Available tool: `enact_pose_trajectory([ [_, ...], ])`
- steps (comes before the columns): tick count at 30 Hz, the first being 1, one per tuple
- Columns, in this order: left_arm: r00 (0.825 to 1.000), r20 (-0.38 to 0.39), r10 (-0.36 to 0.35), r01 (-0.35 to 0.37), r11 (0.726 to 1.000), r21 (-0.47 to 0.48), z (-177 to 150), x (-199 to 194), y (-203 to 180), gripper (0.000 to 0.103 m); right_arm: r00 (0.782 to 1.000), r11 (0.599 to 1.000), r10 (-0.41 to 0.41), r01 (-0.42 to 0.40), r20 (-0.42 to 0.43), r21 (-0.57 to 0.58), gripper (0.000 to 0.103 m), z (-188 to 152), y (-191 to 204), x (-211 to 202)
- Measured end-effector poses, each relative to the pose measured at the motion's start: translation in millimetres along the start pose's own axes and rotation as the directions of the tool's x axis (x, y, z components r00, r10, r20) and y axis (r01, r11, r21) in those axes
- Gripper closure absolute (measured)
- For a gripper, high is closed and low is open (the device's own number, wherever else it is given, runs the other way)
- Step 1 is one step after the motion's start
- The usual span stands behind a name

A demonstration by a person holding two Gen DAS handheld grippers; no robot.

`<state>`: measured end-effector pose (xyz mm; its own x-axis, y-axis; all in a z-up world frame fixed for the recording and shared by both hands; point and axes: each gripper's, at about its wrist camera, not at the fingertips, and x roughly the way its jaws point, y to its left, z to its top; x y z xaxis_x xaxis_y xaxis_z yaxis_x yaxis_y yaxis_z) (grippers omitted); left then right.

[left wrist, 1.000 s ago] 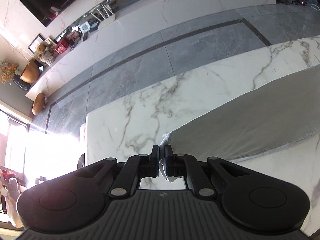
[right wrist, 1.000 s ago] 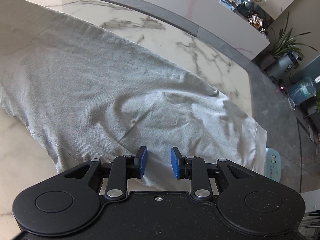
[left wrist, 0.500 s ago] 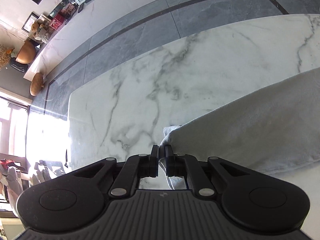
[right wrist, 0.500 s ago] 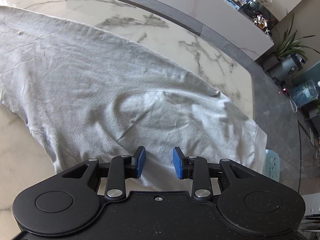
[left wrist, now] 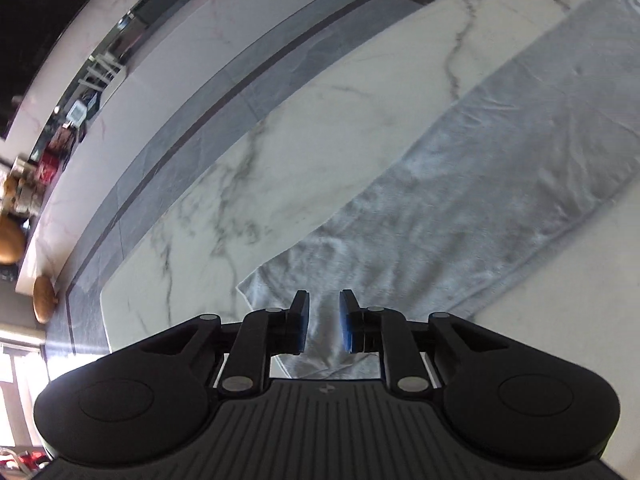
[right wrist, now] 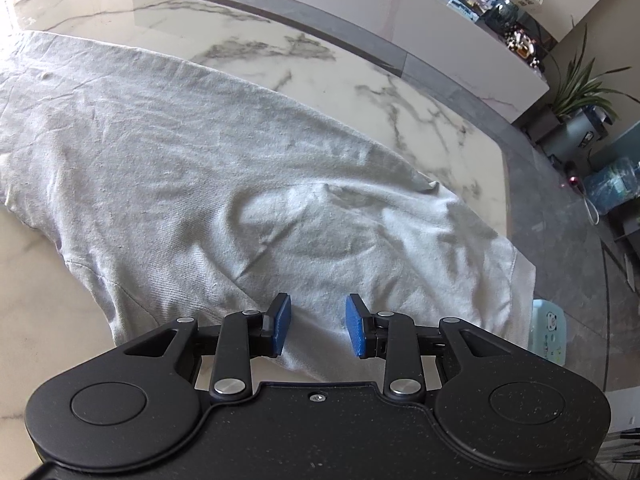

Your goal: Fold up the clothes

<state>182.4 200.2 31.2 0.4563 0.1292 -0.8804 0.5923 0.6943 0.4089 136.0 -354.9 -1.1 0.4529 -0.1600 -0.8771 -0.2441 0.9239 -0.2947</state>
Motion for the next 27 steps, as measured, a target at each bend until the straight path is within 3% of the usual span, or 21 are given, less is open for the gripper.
enact_pose_trajectory([
  [7, 1.000, 0.029, -0.012, 0.004, 0.962, 0.272, -12.6, 7.7, -62.3, 0.083, 1.000, 1.000, 0.006, -0.006, 0.016, -0.005, 0.074, -18.3, -0.8, -19.2],
  [13, 1.000, 0.018, -0.017, 0.008, 0.917, 0.398, -10.4, 20.2, -79.4, 0.083, 1.000, 1.000, 0.008, -0.008, 0.005, -0.004, 0.074, -26.3, -1.9, -21.2],
  [18, 1.000, 0.002, -0.007, 0.005, 0.892, 0.453, -8.2, 36.2, -83.2, 0.084, 1.000, 1.000, 0.015, -0.015, -0.002, 0.004, 0.073, -27.8, -6.8, -19.2],
  [21, 1.000, 0.001, -0.009, 0.007, 0.887, 0.461, -5.6, 41.9, -83.2, 0.094, 1.000, 1.000, 0.020, -0.020, -0.009, 0.006, 0.073, -29.4, -9.3, -17.2],
  [27, 1.000, 0.001, -0.027, 0.023, 0.875, 0.484, -5.9, 39.2, -81.7, 0.100, 1.000, 0.999, 0.022, -0.022, 0.001, 0.027, 0.067, -31.5, -15.6, -13.3],
])
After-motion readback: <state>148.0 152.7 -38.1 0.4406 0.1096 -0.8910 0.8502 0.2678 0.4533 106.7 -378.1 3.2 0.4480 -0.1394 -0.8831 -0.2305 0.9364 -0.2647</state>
